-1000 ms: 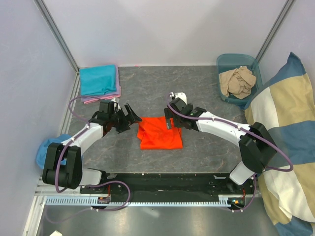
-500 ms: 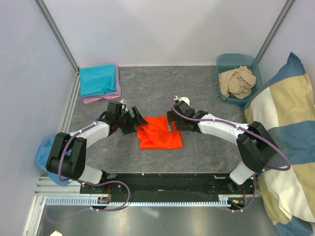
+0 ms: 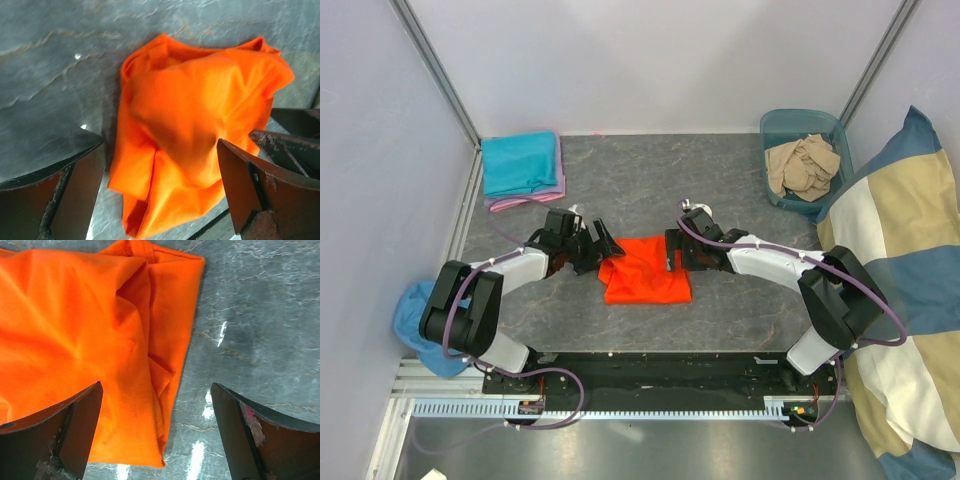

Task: Fold and stack the t-shirts
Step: Smooth out wrinkles on the folded tshirt

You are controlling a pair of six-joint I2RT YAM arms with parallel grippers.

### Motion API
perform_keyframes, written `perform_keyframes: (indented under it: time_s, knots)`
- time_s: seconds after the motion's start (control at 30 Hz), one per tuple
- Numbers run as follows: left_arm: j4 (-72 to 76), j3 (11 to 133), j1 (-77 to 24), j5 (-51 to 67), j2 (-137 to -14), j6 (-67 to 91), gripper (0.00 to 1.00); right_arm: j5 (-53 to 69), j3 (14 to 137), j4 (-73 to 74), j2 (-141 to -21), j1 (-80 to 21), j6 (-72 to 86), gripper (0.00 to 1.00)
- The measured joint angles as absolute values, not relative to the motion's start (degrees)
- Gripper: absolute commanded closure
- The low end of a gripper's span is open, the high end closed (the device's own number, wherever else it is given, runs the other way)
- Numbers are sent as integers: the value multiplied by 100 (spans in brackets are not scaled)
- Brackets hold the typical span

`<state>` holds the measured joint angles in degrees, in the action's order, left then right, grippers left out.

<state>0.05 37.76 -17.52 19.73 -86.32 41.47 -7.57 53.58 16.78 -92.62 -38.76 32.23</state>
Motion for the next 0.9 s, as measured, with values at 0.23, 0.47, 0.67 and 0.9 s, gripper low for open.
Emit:
perform_keyframes:
  time_s: [0.23, 0.47, 0.67, 0.9]
  knots:
    - [609, 3896, -2147, 1992, -8995, 4246, 0, -460, 5026, 1428, -9262, -3876, 3350, 2]
    - [1409, 3830, -2574, 2259, -9323, 4469, 0, -333, 4818, 1116, -9144, -3865, 3481, 2]
    - [1955, 3564, -2600, 2375, -9334, 4567, 0, -320, 4803, 1041, -9146, -3861, 3507, 2]
    - [2458, 3367, -2731, 2563, -9419, 4606, 0, -292, 4805, 923, -9194, -3859, 3527, 2]
